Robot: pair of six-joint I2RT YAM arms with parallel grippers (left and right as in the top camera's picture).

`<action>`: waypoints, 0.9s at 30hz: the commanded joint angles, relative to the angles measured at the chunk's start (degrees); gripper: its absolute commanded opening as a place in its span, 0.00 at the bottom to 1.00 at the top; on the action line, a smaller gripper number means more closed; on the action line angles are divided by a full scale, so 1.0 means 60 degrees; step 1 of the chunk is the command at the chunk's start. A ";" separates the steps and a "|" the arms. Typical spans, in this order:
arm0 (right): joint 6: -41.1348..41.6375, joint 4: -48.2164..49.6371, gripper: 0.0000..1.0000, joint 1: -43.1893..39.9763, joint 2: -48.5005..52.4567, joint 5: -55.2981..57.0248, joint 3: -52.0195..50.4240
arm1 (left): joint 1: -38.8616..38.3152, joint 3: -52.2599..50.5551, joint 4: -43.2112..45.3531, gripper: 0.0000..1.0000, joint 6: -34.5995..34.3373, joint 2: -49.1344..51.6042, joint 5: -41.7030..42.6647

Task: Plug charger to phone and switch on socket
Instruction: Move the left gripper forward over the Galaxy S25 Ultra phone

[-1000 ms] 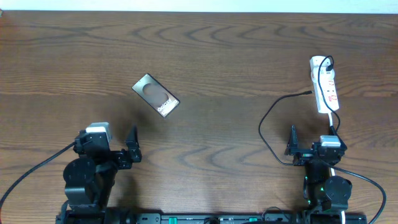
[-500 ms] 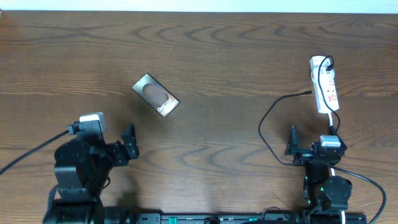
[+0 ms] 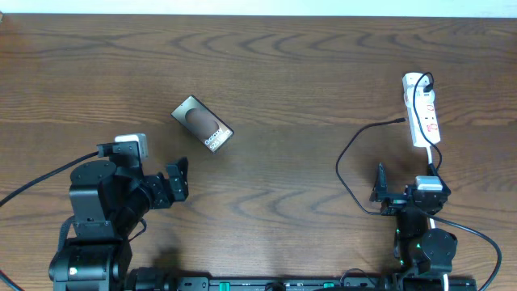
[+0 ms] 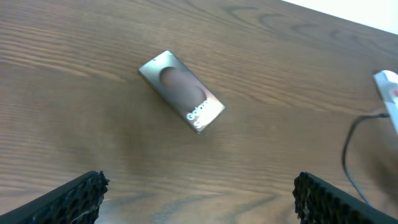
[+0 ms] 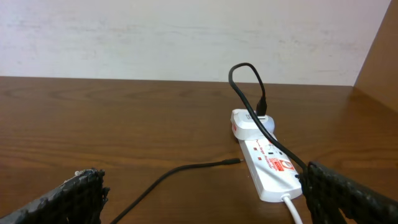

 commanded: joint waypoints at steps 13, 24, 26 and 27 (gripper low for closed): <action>-0.0044 -0.0040 0.99 -0.0015 -0.0051 -0.0055 -0.0011 | 0.0033 0.1257 -0.0543 0.98 -0.0525 0.1552 -0.0659; -0.0044 -0.0040 0.99 -0.0015 -0.0051 -0.0055 -0.0011 | 0.0029 0.2820 -0.1574 0.98 -0.0681 0.3523 -0.1512; -0.0044 -0.0040 0.99 -0.0015 -0.0051 -0.0055 -0.0011 | 0.0029 0.2929 -0.1526 0.98 -0.0681 0.3668 -0.1519; -0.0044 -0.0040 0.99 -0.0015 -0.0051 -0.0055 -0.0011 | 0.0029 0.2954 -0.1497 0.97 -0.0681 0.3727 -0.1515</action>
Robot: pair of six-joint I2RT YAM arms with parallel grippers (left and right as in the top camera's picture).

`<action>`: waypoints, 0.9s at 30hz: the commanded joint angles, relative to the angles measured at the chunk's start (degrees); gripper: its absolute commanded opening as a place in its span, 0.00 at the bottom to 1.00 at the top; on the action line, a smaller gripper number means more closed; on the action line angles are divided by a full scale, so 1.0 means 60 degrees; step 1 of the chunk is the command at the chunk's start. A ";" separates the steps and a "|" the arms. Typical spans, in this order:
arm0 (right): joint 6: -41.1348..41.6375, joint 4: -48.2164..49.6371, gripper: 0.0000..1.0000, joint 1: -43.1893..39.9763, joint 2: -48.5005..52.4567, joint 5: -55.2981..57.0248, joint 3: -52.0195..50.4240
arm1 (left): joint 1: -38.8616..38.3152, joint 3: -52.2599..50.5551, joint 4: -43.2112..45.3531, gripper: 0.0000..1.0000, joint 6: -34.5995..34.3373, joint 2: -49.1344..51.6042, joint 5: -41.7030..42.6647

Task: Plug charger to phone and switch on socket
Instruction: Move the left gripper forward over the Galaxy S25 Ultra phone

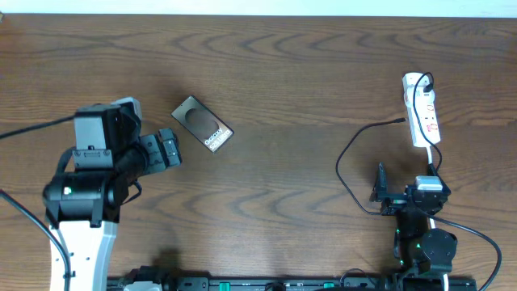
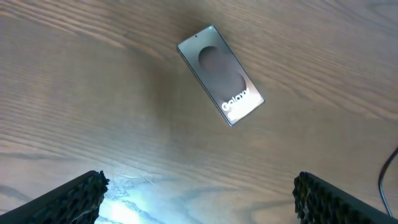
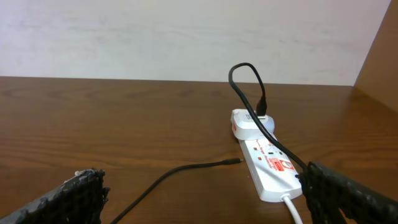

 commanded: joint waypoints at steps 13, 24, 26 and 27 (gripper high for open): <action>-0.0044 -0.0040 0.99 -0.0018 -0.0051 -0.0055 -0.0011 | 0.0007 0.0324 -0.0182 0.98 -0.0244 0.0372 -0.0306; -0.0044 -0.0040 0.99 -0.0018 -0.0051 -0.0055 -0.0011 | -0.0280 0.0787 -0.0787 0.98 -0.0306 0.1402 -0.0550; -0.0044 -0.0040 0.99 -0.0018 -0.0051 -0.0055 -0.0011 | -0.0747 0.0976 -0.0860 0.98 -0.0317 0.1574 -0.1024; -0.0044 -0.0040 0.99 -0.0018 -0.0051 -0.0055 -0.0011 | -0.1045 0.1082 -0.0922 0.98 -0.0430 0.1657 -0.1395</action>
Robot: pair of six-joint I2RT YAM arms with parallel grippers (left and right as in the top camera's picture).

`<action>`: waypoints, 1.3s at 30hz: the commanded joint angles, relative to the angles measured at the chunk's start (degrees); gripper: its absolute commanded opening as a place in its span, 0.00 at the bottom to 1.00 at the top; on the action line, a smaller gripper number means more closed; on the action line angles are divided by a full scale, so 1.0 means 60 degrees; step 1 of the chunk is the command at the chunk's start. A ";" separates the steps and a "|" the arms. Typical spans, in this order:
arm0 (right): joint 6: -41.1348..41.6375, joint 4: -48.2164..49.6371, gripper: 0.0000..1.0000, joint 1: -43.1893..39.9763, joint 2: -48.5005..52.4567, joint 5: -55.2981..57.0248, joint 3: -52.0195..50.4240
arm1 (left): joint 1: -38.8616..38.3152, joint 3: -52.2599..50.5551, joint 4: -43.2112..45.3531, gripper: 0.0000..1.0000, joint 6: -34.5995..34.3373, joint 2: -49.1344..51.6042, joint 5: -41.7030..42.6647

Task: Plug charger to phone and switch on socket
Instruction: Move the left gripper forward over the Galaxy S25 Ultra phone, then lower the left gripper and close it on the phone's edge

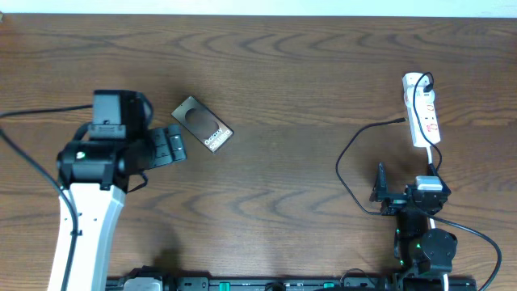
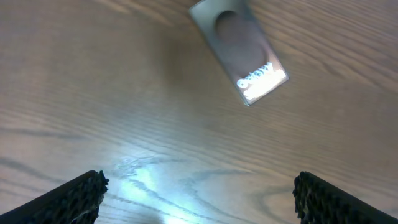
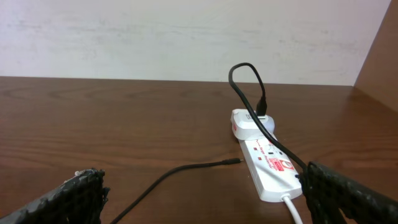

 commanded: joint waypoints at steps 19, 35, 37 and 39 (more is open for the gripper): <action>-0.0044 -0.0040 0.99 -0.0018 -0.0051 -0.0055 -0.0011 | -0.1938 0.0583 -0.0423 0.98 -0.1381 0.1679 -0.1512; -0.0044 -0.0040 0.99 -0.0018 -0.0051 -0.0055 -0.0011 | -0.1953 0.0583 0.0273 0.98 -0.1512 0.2896 -0.0557; -0.0044 -0.0040 0.99 -0.0018 -0.0051 -0.0055 -0.0011 | -0.1949 0.0583 0.0780 0.98 -0.1960 0.3013 -0.0648; -0.0044 -0.0044 0.99 -0.0018 -0.0051 -0.0055 -0.0011 | -0.1945 0.0583 0.0882 0.98 -0.2987 0.3078 -0.1027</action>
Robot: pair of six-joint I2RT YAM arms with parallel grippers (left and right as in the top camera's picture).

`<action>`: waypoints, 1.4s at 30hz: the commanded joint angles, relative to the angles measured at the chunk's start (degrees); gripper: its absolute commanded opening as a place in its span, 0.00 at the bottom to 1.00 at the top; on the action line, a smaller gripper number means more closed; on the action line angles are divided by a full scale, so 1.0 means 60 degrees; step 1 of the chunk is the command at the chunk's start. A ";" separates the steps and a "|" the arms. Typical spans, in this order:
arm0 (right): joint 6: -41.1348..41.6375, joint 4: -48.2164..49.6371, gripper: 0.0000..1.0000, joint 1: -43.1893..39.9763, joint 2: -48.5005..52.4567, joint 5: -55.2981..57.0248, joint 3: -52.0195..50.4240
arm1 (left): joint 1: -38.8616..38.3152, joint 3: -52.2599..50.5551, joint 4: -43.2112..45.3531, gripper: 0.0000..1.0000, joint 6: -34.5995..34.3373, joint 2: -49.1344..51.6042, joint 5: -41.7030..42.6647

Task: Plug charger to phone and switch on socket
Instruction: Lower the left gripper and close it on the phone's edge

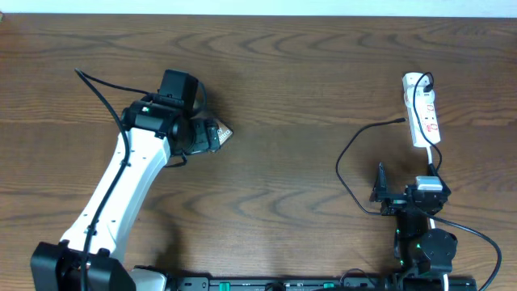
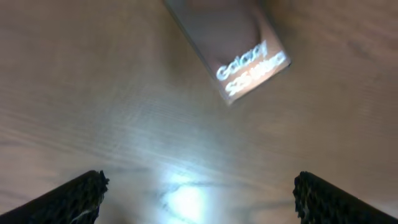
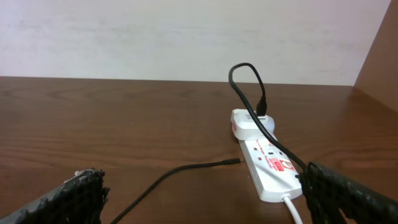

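The phone [image 2: 239,50] lies face up on the table with "Galaxy" lit on its screen, blurred in the left wrist view. From overhead only its right corner [image 1: 225,132] shows, since my left gripper [image 1: 203,137] hangs over it. That gripper [image 2: 200,202] is open, with bare table between its fingertips [image 2: 78,196]. A white power strip [image 1: 422,109] lies at the far right, a white charger adapter [image 1: 414,81] plugged into its far end. The black charger cable [image 1: 355,139] loops left of it, its plug tip [image 3: 235,162] loose on the table. My right gripper [image 3: 202,202] is open and low, in front of the strip [image 3: 268,167].
The strip's white mains lead [image 3: 292,208] runs toward the front beside my right arm [image 1: 422,202]. A white wall [image 3: 155,37] stands behind the table's far edge. A wooden side panel [image 3: 380,56] rises at the far right.
My left gripper was left of the phone and is now further right, over it, hiding most of it from overhead. The phone looks closer in the wrist view. The right arm has not moved.
My left gripper stood open at the front left, short of the phone. Then it was further back and left of the phone, then beside it, and now over it. The right gripper, strip and cable have stayed where they were.
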 commanded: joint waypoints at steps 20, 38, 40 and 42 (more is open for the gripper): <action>-0.0044 -0.0040 0.99 -0.0015 -0.0051 -0.0055 -0.0015 | -0.0029 0.0208 0.0790 0.98 -0.2138 0.2681 -0.0259; -0.0044 -0.0040 0.99 -0.0015 -0.0051 -0.0055 -0.0015 | -0.0029 0.0208 0.0073 0.98 -0.2138 0.2685 -0.0259; -0.0044 -0.0040 0.99 -0.0015 -0.0051 -0.0055 -0.0015 | -0.0029 0.0208 0.0073 0.98 -0.2138 0.2685 -0.0259; -0.0044 -0.0040 0.99 -0.0015 -0.0051 -0.0055 -0.0015 | -0.0029 0.0208 0.0164 0.98 -0.2142 0.2685 -0.0259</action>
